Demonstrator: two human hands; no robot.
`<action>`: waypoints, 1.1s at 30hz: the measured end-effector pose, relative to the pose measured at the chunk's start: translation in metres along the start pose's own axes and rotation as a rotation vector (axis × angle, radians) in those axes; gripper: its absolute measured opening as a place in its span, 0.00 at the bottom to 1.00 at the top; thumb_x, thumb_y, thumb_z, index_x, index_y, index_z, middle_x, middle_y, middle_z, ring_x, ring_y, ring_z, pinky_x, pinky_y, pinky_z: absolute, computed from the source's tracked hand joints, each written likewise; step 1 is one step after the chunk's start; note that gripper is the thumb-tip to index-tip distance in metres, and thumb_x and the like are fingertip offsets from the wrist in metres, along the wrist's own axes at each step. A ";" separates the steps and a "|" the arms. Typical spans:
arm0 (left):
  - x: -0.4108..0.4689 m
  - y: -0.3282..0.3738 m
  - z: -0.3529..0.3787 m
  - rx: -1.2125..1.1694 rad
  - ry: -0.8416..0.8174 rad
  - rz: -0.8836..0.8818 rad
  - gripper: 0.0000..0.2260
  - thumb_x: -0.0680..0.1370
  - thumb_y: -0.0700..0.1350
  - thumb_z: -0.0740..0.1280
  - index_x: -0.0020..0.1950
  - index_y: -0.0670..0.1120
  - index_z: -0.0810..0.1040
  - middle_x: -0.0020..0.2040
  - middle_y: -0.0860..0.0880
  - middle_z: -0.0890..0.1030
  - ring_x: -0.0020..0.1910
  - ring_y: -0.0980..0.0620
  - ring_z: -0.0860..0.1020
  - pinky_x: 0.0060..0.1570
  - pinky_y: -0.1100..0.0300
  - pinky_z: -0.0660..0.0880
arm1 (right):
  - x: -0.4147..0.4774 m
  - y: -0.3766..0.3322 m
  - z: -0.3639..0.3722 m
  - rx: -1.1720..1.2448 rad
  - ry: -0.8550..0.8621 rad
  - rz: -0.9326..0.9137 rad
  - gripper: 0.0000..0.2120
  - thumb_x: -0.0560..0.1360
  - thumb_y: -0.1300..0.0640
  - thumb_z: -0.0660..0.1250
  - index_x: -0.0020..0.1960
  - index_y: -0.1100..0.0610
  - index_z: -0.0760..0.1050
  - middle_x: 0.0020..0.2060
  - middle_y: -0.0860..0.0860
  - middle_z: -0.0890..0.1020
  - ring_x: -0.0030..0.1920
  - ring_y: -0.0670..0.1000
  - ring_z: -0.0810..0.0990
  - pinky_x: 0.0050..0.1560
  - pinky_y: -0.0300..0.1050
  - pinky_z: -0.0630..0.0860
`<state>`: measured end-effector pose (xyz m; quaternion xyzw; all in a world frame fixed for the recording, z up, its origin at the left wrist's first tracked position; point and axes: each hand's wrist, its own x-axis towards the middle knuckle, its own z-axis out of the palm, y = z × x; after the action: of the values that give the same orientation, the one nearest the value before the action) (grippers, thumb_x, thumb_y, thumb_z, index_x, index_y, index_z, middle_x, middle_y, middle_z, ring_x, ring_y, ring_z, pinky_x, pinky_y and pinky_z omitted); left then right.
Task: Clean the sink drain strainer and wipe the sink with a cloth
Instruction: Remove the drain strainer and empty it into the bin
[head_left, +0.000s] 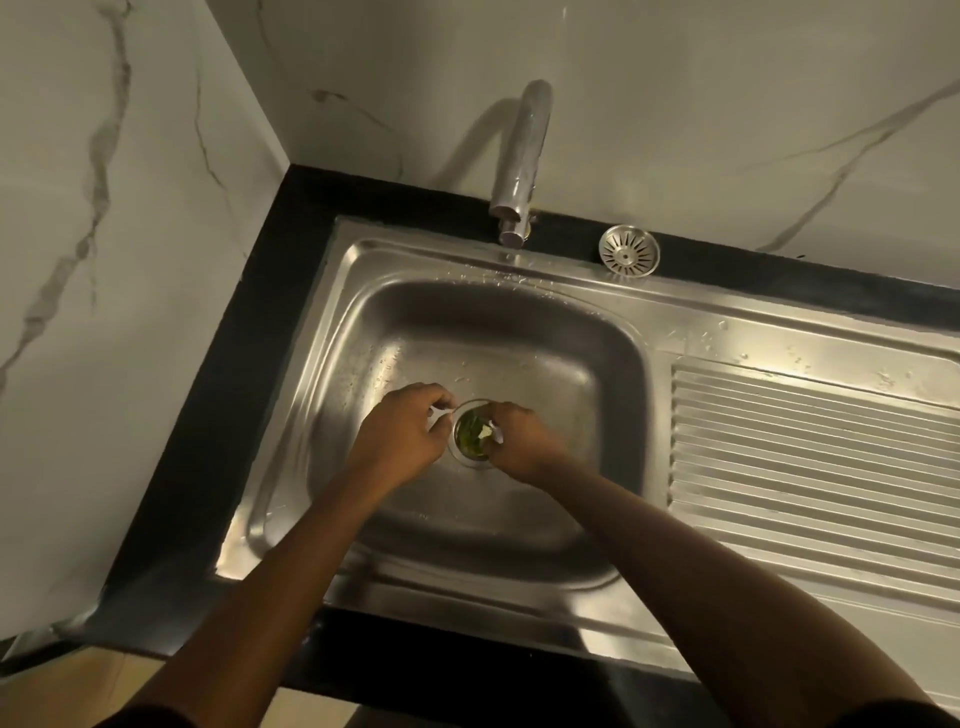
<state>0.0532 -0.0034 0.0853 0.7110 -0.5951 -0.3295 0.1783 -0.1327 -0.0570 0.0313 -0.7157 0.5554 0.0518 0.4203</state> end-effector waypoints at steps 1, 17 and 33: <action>-0.001 -0.003 0.001 -0.004 -0.008 -0.011 0.08 0.79 0.47 0.71 0.58 0.54 0.83 0.56 0.56 0.84 0.55 0.56 0.81 0.50 0.61 0.75 | 0.002 -0.002 0.005 -0.046 -0.037 0.011 0.25 0.76 0.57 0.72 0.73 0.53 0.75 0.67 0.54 0.80 0.64 0.56 0.80 0.62 0.48 0.79; -0.007 -0.020 0.006 0.013 -0.066 -0.026 0.09 0.80 0.46 0.69 0.59 0.52 0.83 0.58 0.56 0.84 0.58 0.56 0.80 0.48 0.67 0.69 | 0.027 0.011 0.045 -0.751 -0.147 -0.131 0.41 0.80 0.54 0.68 0.85 0.57 0.50 0.84 0.56 0.54 0.82 0.59 0.57 0.79 0.53 0.62; -0.012 -0.024 0.009 0.024 -0.093 -0.040 0.09 0.80 0.46 0.69 0.60 0.52 0.83 0.59 0.55 0.84 0.57 0.54 0.80 0.53 0.61 0.74 | 0.022 0.010 0.066 -0.560 -0.174 -0.019 0.35 0.76 0.63 0.72 0.80 0.59 0.63 0.75 0.58 0.68 0.64 0.61 0.79 0.58 0.53 0.80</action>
<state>0.0638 0.0148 0.0666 0.7086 -0.5925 -0.3585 0.1352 -0.1071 -0.0308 -0.0285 -0.8020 0.4746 0.2602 0.2527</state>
